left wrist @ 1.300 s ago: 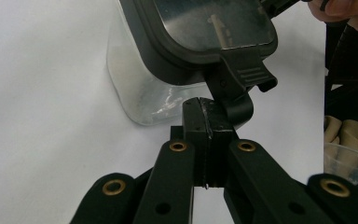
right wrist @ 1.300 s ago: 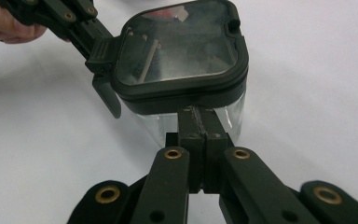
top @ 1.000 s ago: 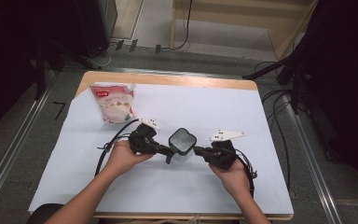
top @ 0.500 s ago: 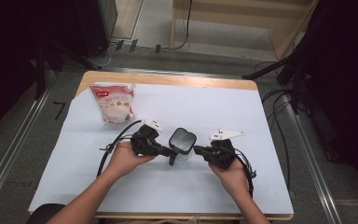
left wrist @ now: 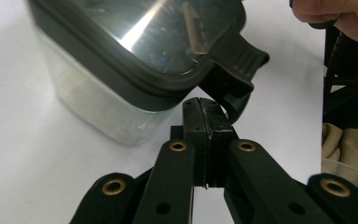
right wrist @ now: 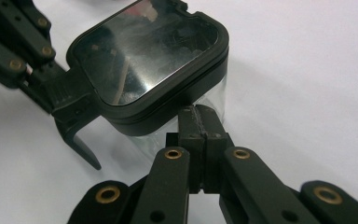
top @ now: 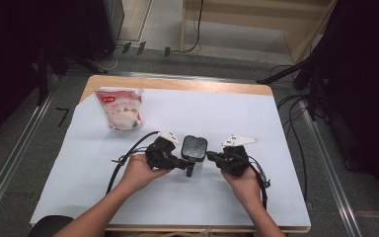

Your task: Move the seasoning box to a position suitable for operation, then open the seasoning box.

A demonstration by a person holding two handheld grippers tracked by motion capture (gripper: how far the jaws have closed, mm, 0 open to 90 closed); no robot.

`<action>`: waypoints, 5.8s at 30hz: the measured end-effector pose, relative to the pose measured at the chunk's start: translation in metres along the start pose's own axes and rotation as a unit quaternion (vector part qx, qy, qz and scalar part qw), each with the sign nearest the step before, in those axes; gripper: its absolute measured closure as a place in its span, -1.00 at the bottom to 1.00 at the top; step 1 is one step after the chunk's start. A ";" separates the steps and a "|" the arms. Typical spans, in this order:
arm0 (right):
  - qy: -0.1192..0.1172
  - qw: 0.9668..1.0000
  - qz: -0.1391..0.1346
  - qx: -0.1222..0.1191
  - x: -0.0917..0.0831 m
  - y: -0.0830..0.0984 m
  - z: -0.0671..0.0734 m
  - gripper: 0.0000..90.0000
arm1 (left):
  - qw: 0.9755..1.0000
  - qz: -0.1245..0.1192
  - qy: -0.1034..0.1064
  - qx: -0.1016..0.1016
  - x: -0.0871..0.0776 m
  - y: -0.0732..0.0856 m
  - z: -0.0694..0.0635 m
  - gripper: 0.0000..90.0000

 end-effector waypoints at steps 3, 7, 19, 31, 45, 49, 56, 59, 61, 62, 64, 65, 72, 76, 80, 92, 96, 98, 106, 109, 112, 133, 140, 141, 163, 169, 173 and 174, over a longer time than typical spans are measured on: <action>0.001 1.000 -0.002 0.000 -0.001 0.000 -0.001 1.00 | 1.000 -0.010 0.008 -0.012 0.005 -0.002 -0.003 1.00; 0.005 1.000 -0.003 0.001 -0.003 -0.001 -0.003 1.00 | 1.000 -0.019 0.009 -0.011 0.010 -0.005 -0.007 1.00; 0.010 1.000 -0.005 0.003 -0.014 0.003 -0.007 1.00 | 0.999 -0.026 0.022 -0.001 0.017 -0.013 -0.014 0.99; -0.005 1.000 -0.024 0.012 -0.043 0.013 0.002 1.00 | 0.999 -0.028 0.026 0.001 -0.019 -0.010 -0.015 0.66; -0.029 0.999 -0.001 -0.025 -0.033 0.029 0.040 1.00 | 0.998 -0.041 -0.027 -0.024 -0.048 0.000 0.010 0.25; -0.039 0.999 0.006 -0.029 -0.025 0.031 0.046 1.00 | 0.998 -0.048 -0.031 -0.023 -0.048 0.003 0.012 0.20; -0.047 0.998 0.024 -0.039 -0.010 0.036 0.057 1.00 | 0.996 -0.064 -0.032 -0.046 -0.054 0.006 0.016 0.05; -0.050 0.997 0.029 -0.045 -0.002 0.037 0.060 1.00 | 0.997 -0.059 -0.035 -0.045 -0.055 0.008 0.016 0.03; -0.049 0.997 0.031 -0.043 0.001 0.037 0.060 1.00 | 0.997 -0.057 -0.037 -0.044 -0.054 0.008 0.016 0.03; -0.049 0.997 0.031 -0.043 0.001 0.037 0.060 1.00 | 0.997 -0.055 -0.038 -0.044 -0.055 0.009 0.016 0.03; -0.048 0.997 0.036 -0.040 0.006 0.038 0.060 1.00 | 0.996 -0.059 -0.039 -0.045 -0.055 0.010 0.017 0.02; -0.048 0.997 0.041 -0.037 0.009 0.038 0.060 1.00 | 0.996 -0.060 -0.040 -0.048 -0.057 0.010 0.017 0.00; -0.038 0.998 0.035 -0.040 0.011 0.037 0.058 1.00 | 0.996 -0.061 -0.048 -0.045 -0.058 0.011 0.018 -0.05; -0.038 0.998 0.033 -0.037 0.011 0.036 0.054 1.00 | 0.996 -0.063 -0.049 -0.047 -0.058 0.011 0.019 -0.06; -0.026 0.998 0.033 -0.045 0.010 0.037 0.054 1.00 | 0.996 -0.064 -0.046 -0.048 -0.059 0.010 0.018 -0.08; -0.009 1.000 0.022 -0.009 -0.002 0.035 0.033 1.00 | 0.997 -0.057 -0.041 -0.038 -0.055 0.005 0.019 -0.07; -0.005 1.000 0.020 0.000 -0.005 0.035 0.028 1.00 | 0.997 -0.060 -0.042 -0.033 -0.053 0.003 0.020 -0.07; -0.001 1.000 0.019 0.002 -0.008 0.035 0.025 1.00 | 0.997 -0.062 -0.043 -0.031 -0.051 0.002 0.020 -0.07; 0.019 0.999 0.004 0.038 -0.023 0.032 0.003 1.00 | 0.995 -0.070 -0.064 -0.018 -0.045 -0.001 0.022 -0.11; 0.025 0.999 0.009 0.044 -0.027 0.030 -0.005 1.00 | 0.996 -0.063 -0.057 -0.022 -0.043 -0.001 0.022 -0.06; 0.028 0.998 0.009 0.051 -0.030 0.029 -0.011 1.00 | 0.996 -0.063 -0.054 -0.020 -0.040 -0.001 0.022 -0.05; 0.027 0.998 0.014 0.063 -0.029 0.014 -0.036 1.00 | 0.997 -0.043 -0.032 0.049 -0.015 -0.017 0.025 -0.17; 0.035 0.997 0.023 0.059 -0.020 0.011 -0.038 1.00 | 0.998 -0.048 -0.020 0.047 -0.015 -0.017 0.029 -0.17; 0.033 0.997 0.019 0.061 -0.021 0.011 -0.039 1.00 | 0.998 -0.046 -0.021 0.047 -0.016 -0.017 0.029 -0.16; 0.013 0.998 0.021 0.056 -0.041 -0.004 -0.057 1.00 | 0.994 -0.050 0.010 0.095 -0.021 -0.060 0.032 -0.27; 0.023 0.998 0.017 0.048 -0.039 -0.006 -0.056 1.00 | 0.995 -0.039 0.010 0.097 -0.016 -0.055 0.033 -0.29; 0.025 0.998 0.016 0.052 -0.037 -0.007 -0.058 1.00 | 0.994 -0.032 0.005 0.106 -0.010 -0.050 0.031 -0.31; 0.028 0.998 0.016 0.053 -0.037 -0.007 -0.057 1.00 | 0.994 -0.033 0.006 0.105 -0.009 -0.050 0.031 -0.34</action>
Point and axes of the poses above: each handheld gripper's, and its own axes: x roughly forward along the jaws, y roughly out of its underside, z roughly to its left, the point moved 3 cm from there along x, roughly forward along the jaws, and after that the axes turned 12 degrees about x, right-handed, at the moved point
